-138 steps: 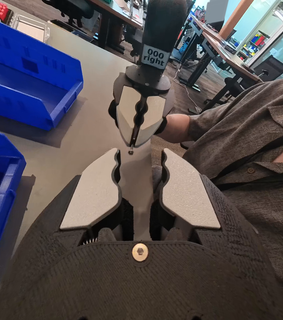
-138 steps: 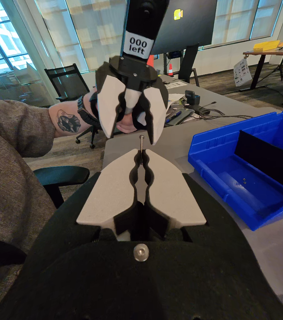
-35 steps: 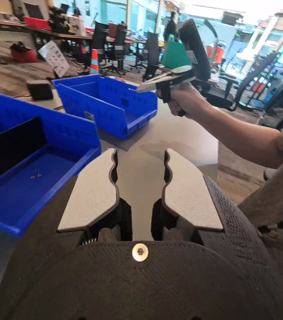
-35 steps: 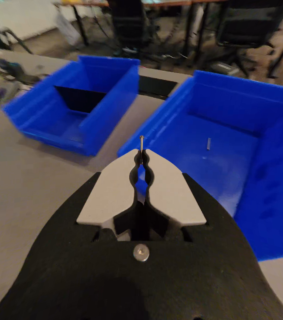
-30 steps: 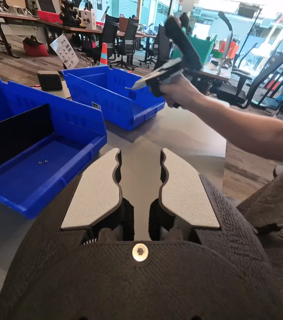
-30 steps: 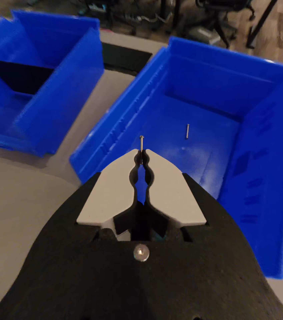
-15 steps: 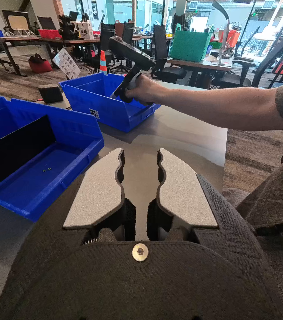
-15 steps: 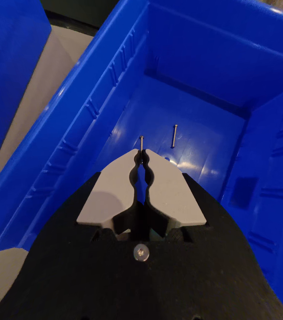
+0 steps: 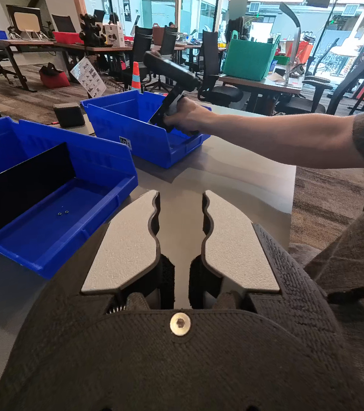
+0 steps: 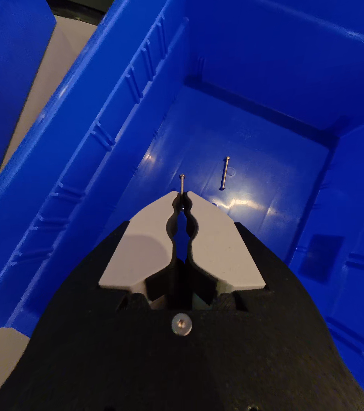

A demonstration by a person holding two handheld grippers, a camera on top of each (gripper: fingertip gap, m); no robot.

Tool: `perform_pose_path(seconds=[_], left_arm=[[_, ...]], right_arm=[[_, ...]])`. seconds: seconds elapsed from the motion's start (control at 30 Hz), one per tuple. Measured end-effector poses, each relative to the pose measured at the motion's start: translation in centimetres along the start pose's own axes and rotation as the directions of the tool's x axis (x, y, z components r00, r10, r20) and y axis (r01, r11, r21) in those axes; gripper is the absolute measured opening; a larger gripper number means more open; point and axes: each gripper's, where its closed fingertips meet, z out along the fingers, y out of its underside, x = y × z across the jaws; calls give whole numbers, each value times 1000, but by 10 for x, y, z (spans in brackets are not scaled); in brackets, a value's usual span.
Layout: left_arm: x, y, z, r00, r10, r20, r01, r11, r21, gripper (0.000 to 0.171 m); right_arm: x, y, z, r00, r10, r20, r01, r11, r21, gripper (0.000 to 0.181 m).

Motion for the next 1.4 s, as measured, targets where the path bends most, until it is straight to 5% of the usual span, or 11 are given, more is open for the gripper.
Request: perform_pose_path(seconds=[0.8,1.03,1.2,1.4], left_arm=[[-12,16,3,1000,-20,23,21,999,-43,39],[-12,10,-1,1000,-10,26,11,1000,-28,39],[-11,9,-2,1000,-7,26,8,999,-33,39],[-11,7,-2,999,5,35,-4,999,-40,45]], right_arm=[[10,17,21,997,72,32,-66,987,-145,3],[13,13,19,994,104,40,-99,988,-117,25],[2,-11,-12,997,62,45,-63,998,22,21],[-35,-49,-108,993,-107,-40,114,938,328,24]])
